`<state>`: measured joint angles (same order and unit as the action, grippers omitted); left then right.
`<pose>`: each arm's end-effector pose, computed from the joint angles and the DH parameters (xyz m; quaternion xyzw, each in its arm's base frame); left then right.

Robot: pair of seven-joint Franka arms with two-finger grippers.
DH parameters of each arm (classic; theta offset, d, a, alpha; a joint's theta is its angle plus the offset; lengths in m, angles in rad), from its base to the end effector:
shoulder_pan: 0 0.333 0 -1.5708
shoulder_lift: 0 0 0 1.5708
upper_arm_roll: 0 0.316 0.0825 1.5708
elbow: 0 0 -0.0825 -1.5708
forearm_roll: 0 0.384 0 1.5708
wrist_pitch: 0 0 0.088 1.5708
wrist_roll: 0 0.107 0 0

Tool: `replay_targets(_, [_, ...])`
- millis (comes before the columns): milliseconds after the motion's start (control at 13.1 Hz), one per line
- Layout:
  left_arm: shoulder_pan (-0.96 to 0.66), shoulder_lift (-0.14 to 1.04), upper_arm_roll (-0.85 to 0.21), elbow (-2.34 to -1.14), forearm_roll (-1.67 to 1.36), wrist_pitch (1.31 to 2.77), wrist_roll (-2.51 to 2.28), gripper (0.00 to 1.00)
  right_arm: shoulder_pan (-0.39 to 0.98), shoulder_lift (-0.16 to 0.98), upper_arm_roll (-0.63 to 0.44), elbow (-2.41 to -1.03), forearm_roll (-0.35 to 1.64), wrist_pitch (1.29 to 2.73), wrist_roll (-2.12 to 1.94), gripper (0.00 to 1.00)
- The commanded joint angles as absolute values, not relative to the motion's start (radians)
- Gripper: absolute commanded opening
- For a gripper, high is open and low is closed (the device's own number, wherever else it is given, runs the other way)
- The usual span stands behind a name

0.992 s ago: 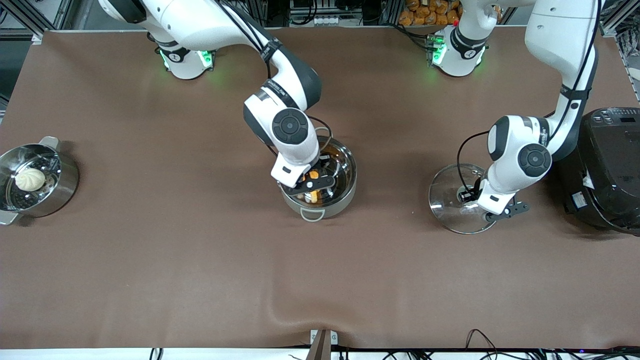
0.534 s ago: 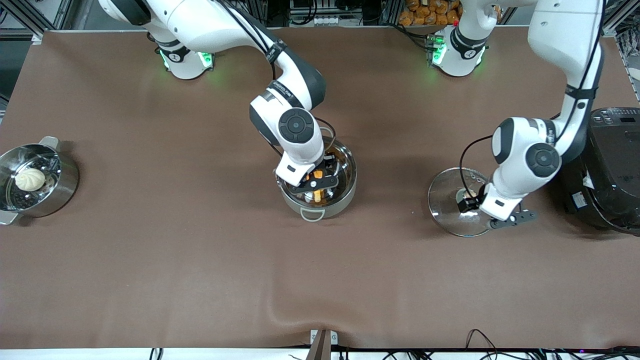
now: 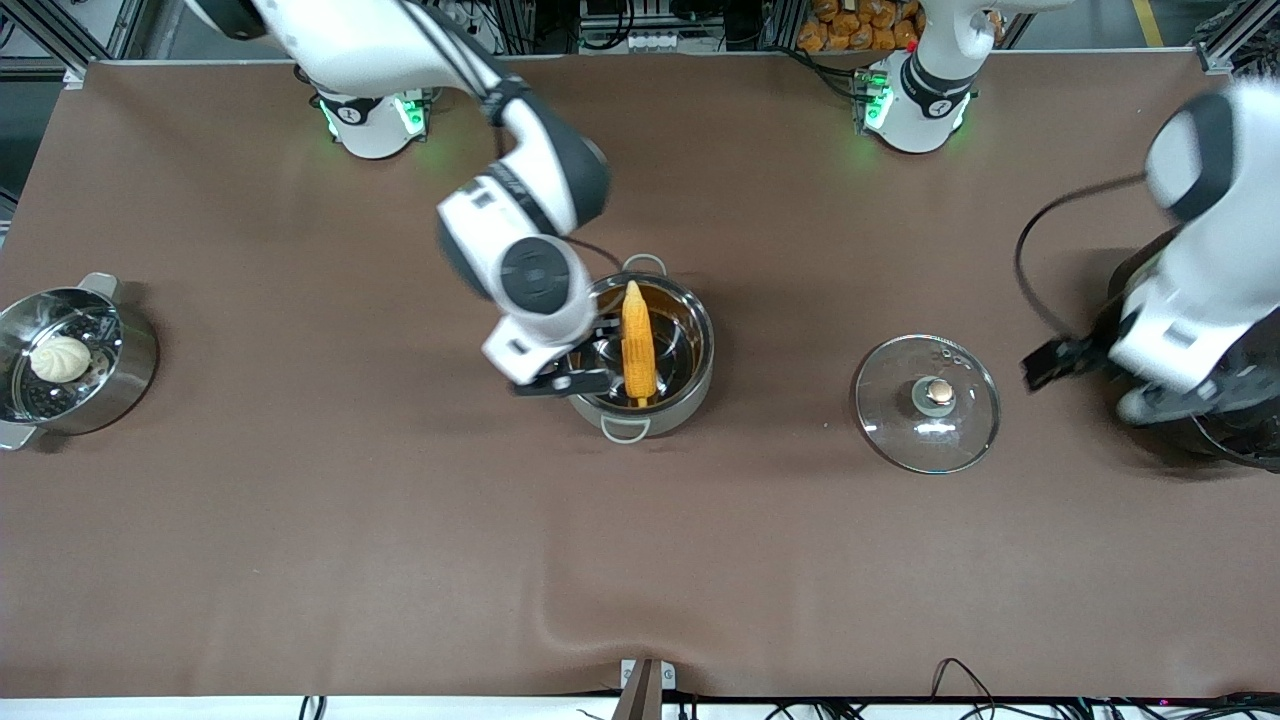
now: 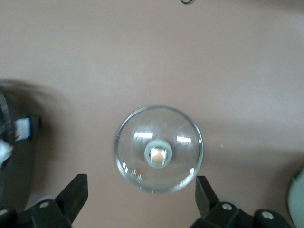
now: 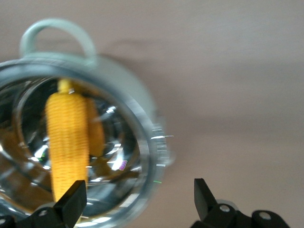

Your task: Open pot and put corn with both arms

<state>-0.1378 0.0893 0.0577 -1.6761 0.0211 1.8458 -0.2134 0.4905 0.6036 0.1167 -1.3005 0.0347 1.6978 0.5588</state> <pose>0.5975 -0.0475 0.5476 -0.9971 -0.0639 -0.0417 0.0068 0.5838 0.3885 0.3783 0.9935 0.0133 -0.1122 0.0131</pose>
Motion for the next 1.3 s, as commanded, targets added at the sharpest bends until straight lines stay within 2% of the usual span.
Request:
replay_targets(0, [-0.126, 0.006, 0.054, -1.686, 0.044, 1.746, -0.161, 1.00, 0.343, 0.528, 0.133, -1.344, 0.032, 1.625, 0.421, 1.00])
replay_targets(229, [-0.106, -0.037, 0.052, -1.666, 0.044, 1.726, -0.156, 1.00, 0.177, 0.428, 0.130, -1.491, -0.032, 1.650, 0.263, 1.00])
replay_targets(382, [-0.107, -0.055, 0.040, -1.666, 0.046, 1.689, -0.152, 1.00, 0.063, 0.397, 0.130, -1.541, -0.035, 1.677, 0.156, 1.00])
replay_targets(534, [-0.107, -0.064, 0.035, -1.663, 0.044, 1.667, -0.149, 1.00, -0.029, 0.353, 0.130, -1.630, -0.037, 1.744, 0.080, 1.00])
replay_targets(763, [-0.104, -0.077, 0.029, -1.664, 0.029, 1.664, -0.150, 1.00, -0.067, 0.192, 0.130, -1.802, -0.041, 1.819, 0.031, 1.00])
replay_targets(916, [-0.066, -0.052, 0.000, -1.666, 0.028, 1.651, -0.150, 1.00, -0.069, 0.123, 0.132, -1.825, -0.035, 1.812, 0.014, 1.00])
replay_targets(992, [-0.022, -0.046, -0.064, -1.664, 0.029, 1.652, -0.152, 1.00, -0.069, 0.095, 0.133, -1.827, -0.026, 1.809, -0.015, 1.00])
replay_targets(1221, [-0.006, -0.051, -0.086, -1.664, 0.029, 1.640, -0.149, 1.00, -0.081, 0.063, 0.127, -1.795, -0.023, 1.783, -0.148, 1.00])
